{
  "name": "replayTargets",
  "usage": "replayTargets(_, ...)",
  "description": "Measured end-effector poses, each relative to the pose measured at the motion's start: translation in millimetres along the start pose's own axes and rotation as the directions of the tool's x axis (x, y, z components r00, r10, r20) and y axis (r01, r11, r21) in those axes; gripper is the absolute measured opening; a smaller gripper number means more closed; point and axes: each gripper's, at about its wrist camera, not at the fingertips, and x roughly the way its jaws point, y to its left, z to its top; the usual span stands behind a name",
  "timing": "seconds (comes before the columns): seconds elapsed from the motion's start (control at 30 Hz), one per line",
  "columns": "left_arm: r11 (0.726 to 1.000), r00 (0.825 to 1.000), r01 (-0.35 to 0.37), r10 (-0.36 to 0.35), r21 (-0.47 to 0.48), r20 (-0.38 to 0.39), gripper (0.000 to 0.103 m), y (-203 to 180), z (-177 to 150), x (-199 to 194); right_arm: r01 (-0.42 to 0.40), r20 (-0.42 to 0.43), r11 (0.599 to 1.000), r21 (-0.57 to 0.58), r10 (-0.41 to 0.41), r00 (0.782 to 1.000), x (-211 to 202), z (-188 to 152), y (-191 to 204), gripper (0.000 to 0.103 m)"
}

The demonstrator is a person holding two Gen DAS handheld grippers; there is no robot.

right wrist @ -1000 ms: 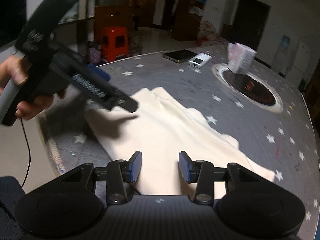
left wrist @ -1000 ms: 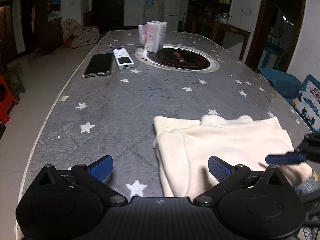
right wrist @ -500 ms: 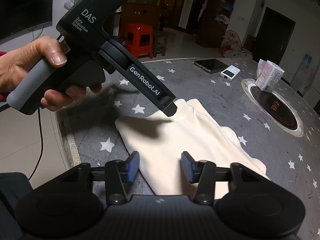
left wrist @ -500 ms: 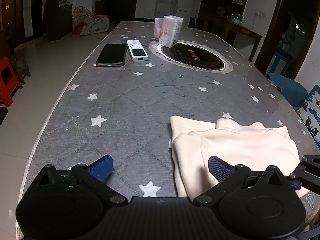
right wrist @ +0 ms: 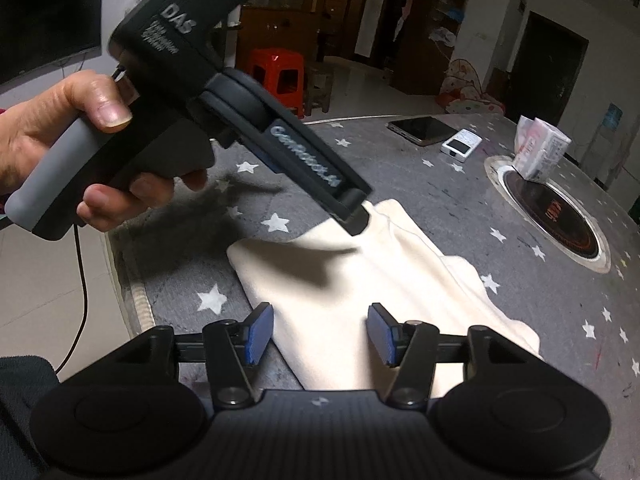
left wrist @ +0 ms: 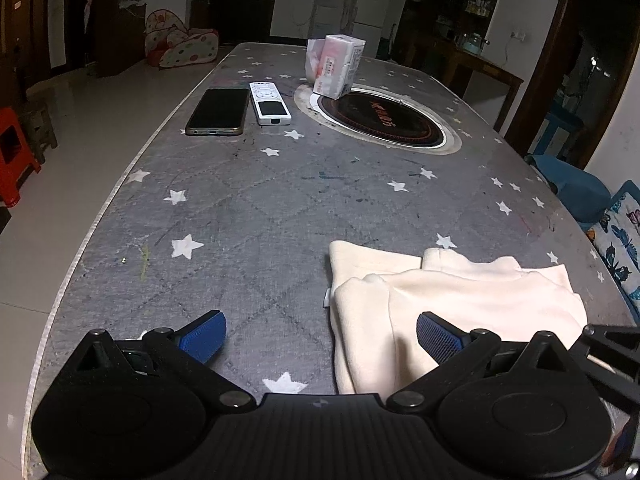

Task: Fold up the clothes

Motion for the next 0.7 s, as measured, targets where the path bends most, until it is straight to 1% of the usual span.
replayTargets(0.13,1.000,1.000,0.013,-0.013,-0.025,0.000,0.103,4,2,-1,-0.018,0.011,0.999,-0.048,0.019,1.000,5,6,10,0.053)
replayTargets(0.23,0.999,1.000,0.030,-0.030,-0.042,-0.005,0.103,7,2,-1,-0.028,0.007,0.996,-0.084,0.029,1.000,13,10,19,0.050)
replayTargets(0.27,0.998,0.999,0.035,-0.036,-0.047,-0.007,0.103,8,2,-1,-0.022,0.003,0.995,-0.095,0.023,1.000,16,10,21,0.049)
replayTargets(0.33,0.997,0.998,0.055,-0.055,-0.063,-0.012,0.103,10,1,0,-0.010,-0.006,0.993,-0.118,0.009,1.000,24,11,26,0.046)
replayTargets(0.4,0.994,0.996,0.080,-0.081,-0.078,-0.019,0.103,10,1,2,0.021,-0.009,0.988,-0.151,-0.023,1.000,29,12,31,0.036)
replayTargets(0.43,0.992,0.995,0.092,-0.095,-0.086,-0.023,0.103,11,0,3,0.028,-0.003,0.988,-0.154,-0.029,1.000,29,12,31,0.028)
replayTargets(0.47,0.990,0.994,0.105,-0.108,-0.093,-0.026,0.103,11,0,4,0.034,0.002,0.987,-0.156,-0.034,0.999,29,12,31,0.025)
replayTargets(0.5,0.988,0.992,0.117,-0.121,-0.101,-0.029,0.103,11,0,5,0.040,0.008,0.987,-0.157,-0.039,0.999,29,13,32,0.019)
replayTargets(0.53,0.986,0.990,0.129,-0.134,-0.109,-0.033,0.103,11,-1,6,0.036,0.016,0.990,-0.135,-0.034,0.999,28,14,28,0.016)
replayTargets(0.6,0.979,0.986,0.154,-0.161,-0.132,-0.042,0.103,12,0,9,0.027,0.033,0.995,-0.091,-0.024,0.999,24,15,22,0.015)
replayTargets(0.7,0.962,0.975,0.198,-0.213,-0.188,-0.064,0.102,14,1,15,0.003,0.074,1.000,-0.025,-0.001,0.997,12,16,9,0.014)
